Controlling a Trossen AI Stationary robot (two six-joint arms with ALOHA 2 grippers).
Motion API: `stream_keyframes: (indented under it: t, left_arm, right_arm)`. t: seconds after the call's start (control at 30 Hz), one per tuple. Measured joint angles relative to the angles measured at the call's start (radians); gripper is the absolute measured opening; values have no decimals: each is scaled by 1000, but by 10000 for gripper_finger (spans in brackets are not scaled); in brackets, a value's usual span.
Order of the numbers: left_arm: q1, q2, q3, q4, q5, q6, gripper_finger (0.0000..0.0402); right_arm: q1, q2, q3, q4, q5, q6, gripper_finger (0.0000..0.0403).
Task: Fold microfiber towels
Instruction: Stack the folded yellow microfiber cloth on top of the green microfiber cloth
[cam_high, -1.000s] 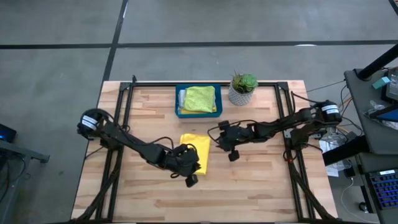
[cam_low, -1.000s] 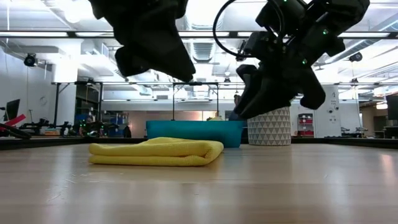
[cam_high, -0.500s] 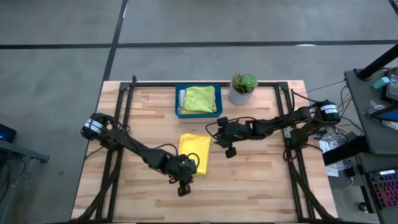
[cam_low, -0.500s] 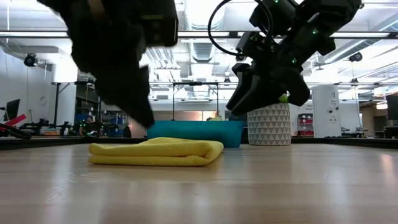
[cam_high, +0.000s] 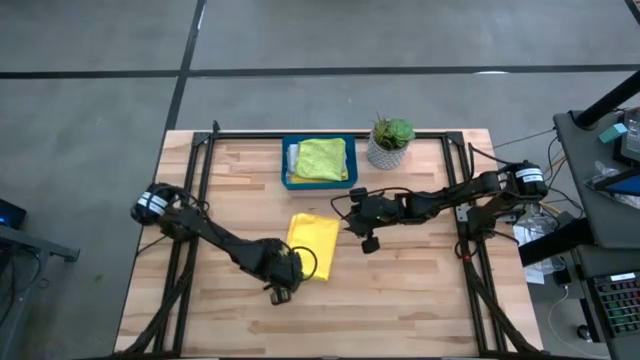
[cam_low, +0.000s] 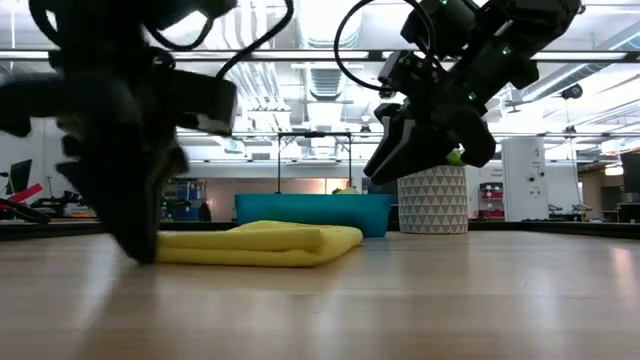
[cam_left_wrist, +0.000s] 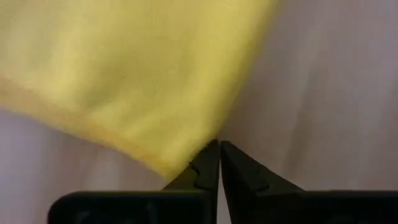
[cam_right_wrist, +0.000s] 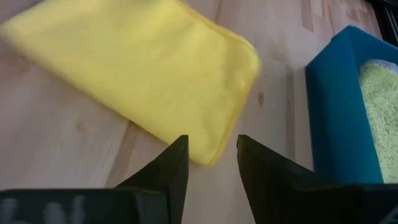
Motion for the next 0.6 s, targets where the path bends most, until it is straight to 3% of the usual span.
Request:
stream_keyframes:
  t: [0.17, 0.3, 0.6]
  left_arm:
    - [39, -31, -13, -235, -195, 26, 3]
    - [66, -93, -17, -327, -326, 26, 3]
    - [82, -193, -17, -199, -333, 23, 4]
  right_arm:
    - [0, 4, 11, 3, -2, 51, 128]
    - [2, 4, 24, 2, -6, 107, 128]
    - [33, 33, 85, -59, -32, 132, 151]
